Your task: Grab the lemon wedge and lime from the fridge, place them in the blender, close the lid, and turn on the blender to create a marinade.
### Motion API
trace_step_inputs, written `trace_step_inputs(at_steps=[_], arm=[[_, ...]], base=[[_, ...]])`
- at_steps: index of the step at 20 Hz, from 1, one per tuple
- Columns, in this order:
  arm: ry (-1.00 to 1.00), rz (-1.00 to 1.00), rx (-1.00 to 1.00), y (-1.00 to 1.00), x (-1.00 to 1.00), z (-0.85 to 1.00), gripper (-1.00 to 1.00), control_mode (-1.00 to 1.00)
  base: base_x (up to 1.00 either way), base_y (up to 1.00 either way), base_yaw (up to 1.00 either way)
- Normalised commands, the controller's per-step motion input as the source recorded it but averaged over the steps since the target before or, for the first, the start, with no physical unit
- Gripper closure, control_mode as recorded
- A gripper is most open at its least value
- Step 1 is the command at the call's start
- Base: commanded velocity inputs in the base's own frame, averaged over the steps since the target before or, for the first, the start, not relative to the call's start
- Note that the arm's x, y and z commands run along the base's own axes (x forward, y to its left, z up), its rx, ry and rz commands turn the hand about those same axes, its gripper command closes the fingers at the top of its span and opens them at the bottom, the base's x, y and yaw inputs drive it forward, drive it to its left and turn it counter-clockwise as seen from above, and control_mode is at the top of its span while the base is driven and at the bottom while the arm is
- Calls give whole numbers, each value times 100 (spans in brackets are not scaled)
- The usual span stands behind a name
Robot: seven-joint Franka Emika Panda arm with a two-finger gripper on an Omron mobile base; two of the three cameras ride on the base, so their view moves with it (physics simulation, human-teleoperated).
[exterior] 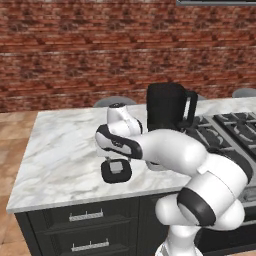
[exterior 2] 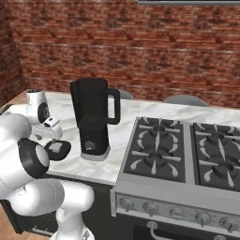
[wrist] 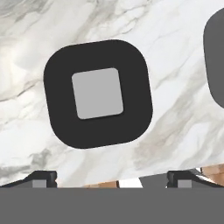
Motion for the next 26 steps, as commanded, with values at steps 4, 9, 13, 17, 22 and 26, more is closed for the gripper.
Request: trace_step_inputs(at_steps=[4,9,13,17,22,26], arm=[[0,-4,0,0,10,-39,-100,-100],[0,0,-3,0,20,-29,-100,-100],[0,0,-1,0,18,-27,-100,-100],[0,0,0,2,14,-12,-100,-100],[0,0,0,0,15,-28,-100,-100],[0,0,0,0,14,-25,-100,-100]], base=[[0,0,0],[0,0,0],[0,0,0],[0,0,0],[0,0,0],[0,0,0]])
